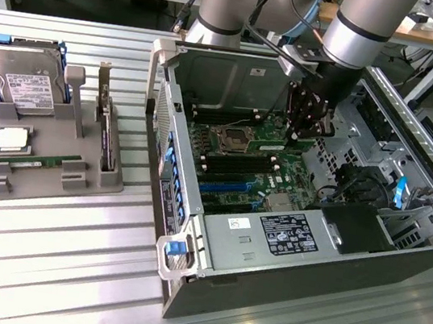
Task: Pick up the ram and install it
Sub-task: 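Insert the ram into the slot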
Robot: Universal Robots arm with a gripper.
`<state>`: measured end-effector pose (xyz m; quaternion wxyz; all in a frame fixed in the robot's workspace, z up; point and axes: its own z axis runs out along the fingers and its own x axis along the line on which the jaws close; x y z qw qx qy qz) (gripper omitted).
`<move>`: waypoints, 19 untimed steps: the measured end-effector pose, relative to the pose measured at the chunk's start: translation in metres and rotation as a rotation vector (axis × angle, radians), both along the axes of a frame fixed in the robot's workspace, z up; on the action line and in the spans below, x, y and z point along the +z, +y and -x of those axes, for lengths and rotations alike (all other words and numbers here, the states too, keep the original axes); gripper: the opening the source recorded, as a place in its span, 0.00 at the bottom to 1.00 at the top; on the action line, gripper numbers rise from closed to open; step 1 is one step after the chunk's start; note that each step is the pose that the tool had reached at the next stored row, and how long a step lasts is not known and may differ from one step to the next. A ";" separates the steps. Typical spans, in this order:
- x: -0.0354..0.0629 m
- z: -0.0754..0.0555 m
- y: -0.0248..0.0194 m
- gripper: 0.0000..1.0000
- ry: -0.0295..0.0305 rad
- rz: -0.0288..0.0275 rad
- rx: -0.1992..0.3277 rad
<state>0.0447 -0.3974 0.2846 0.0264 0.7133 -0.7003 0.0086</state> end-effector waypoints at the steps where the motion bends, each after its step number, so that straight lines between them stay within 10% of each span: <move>1: -0.0004 0.000 0.0000 0.12 0.0000 0.0001 0.000; 19: -0.0032 0.014 0.0001 0.12 0.0000 0.0001 0.000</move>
